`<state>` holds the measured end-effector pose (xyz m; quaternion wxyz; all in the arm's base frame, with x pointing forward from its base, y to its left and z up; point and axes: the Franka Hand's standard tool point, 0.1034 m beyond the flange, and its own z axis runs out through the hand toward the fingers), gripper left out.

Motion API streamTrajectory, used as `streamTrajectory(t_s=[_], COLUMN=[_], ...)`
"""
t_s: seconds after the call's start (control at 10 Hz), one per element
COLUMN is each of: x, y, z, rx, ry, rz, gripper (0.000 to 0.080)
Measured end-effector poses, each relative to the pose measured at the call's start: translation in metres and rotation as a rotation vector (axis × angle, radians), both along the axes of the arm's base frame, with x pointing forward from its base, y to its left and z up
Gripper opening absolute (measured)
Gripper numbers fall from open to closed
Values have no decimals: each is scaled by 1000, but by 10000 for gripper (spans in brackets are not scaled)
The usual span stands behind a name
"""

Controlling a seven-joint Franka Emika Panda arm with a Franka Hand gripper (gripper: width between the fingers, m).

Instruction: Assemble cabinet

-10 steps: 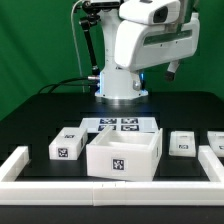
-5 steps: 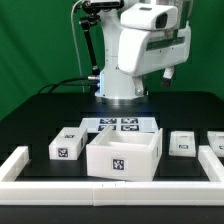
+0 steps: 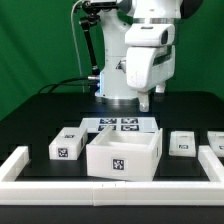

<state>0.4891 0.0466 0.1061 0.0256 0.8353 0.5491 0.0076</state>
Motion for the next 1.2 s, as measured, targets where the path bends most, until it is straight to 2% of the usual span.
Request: streamTrajectory(t_s=[0.3,0.9,1.2], x=[0,-14,-20], y=[-5,-3,-5], z=[-2,-55,-76], rx=[0,37,46], ry=[-6,-18,2], rz=[43,49,41], gripper=[798,798,798])
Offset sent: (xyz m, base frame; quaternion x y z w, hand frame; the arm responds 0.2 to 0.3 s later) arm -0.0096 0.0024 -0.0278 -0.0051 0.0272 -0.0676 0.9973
